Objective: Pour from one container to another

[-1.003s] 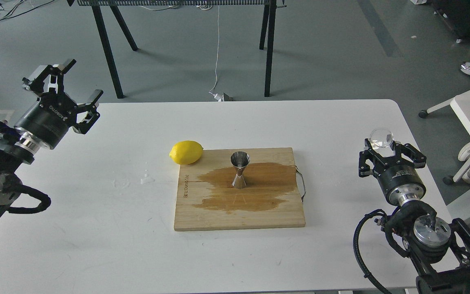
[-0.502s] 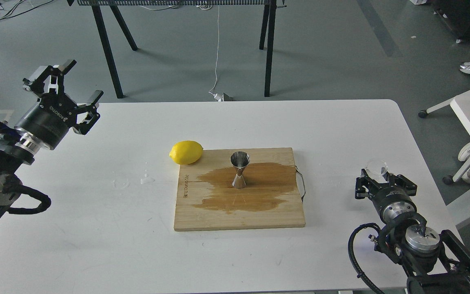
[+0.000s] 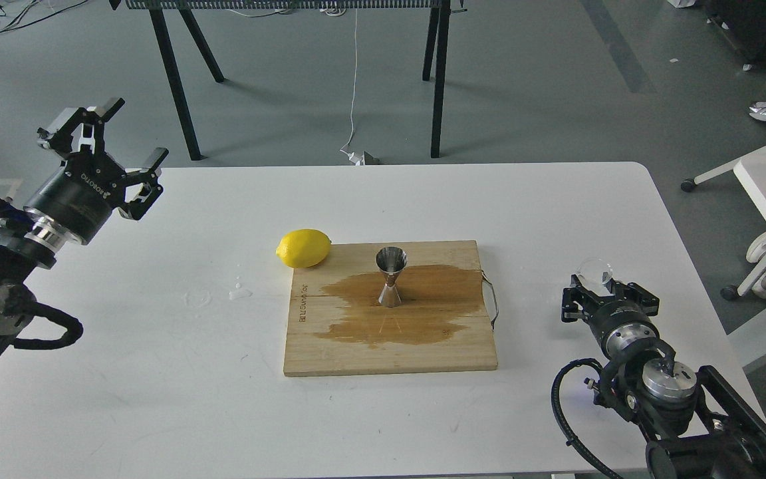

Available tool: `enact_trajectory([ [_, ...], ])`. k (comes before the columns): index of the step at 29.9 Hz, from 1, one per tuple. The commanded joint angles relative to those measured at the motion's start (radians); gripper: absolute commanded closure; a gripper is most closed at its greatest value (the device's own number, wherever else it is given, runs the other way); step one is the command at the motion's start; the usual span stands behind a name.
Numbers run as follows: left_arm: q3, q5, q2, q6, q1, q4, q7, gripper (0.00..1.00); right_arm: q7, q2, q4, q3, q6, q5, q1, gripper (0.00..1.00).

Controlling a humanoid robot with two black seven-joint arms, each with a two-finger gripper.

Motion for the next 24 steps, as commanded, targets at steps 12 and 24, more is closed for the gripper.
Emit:
enact_trajectory([
  [12, 0.0, 0.0, 0.0, 0.0, 0.001, 0.0, 0.0, 0.1, -0.008, 0.001, -0.026, -0.018, -0.009, 0.0, 0.021, 0.42],
  [24, 0.0, 0.0, 0.0, 0.0, 0.001, 0.0, 0.0, 0.1, -0.008, 0.001, -0.028, -0.018, -0.011, -0.002, 0.021, 0.32],
])
